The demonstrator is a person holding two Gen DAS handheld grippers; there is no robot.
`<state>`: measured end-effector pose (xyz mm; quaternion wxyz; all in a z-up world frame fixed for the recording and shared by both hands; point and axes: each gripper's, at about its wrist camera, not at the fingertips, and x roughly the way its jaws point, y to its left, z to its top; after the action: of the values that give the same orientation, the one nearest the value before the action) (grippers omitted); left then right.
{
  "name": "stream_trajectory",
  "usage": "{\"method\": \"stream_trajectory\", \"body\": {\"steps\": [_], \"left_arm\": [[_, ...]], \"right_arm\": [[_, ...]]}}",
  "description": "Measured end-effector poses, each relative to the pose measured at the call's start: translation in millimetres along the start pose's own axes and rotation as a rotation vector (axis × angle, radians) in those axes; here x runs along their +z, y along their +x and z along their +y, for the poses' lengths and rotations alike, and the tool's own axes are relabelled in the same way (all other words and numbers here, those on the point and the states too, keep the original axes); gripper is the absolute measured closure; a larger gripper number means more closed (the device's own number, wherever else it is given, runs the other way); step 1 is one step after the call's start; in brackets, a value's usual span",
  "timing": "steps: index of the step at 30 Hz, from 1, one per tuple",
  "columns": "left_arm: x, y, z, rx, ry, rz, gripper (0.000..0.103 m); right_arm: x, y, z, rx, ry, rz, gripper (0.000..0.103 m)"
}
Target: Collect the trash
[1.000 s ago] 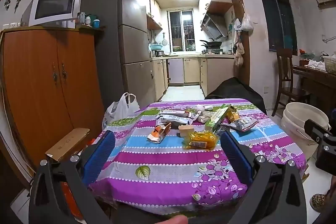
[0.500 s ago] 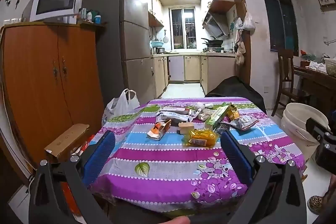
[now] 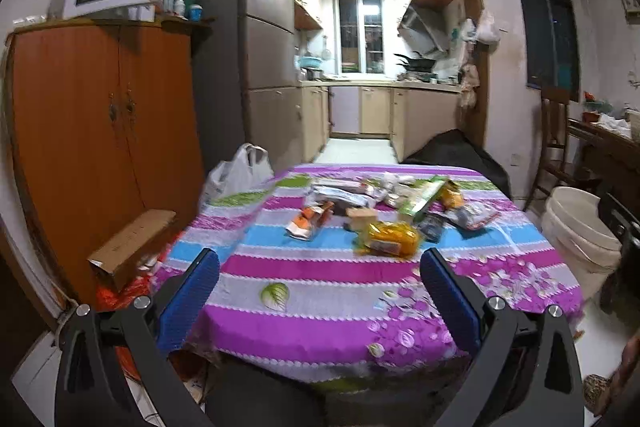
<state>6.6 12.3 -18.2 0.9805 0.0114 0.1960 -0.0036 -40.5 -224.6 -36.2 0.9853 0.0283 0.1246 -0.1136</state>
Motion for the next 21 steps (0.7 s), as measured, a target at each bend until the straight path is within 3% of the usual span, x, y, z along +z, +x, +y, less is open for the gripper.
{"method": "stream_trajectory", "body": {"steps": [10, 21], "left_arm": [[-11.2, 27.8, -12.3, 0.082, 0.115, 0.067, 0.003], [-7.4, 70.0, -11.1, 0.091, 0.099, 0.125, 0.003]], "right_arm": [[-7.3, 24.6, 1.5, 0.04, -0.014, 0.06, 0.005], [-17.4, 60.1, 2.3, 0.057, -0.03, 0.163, 0.005]]}}
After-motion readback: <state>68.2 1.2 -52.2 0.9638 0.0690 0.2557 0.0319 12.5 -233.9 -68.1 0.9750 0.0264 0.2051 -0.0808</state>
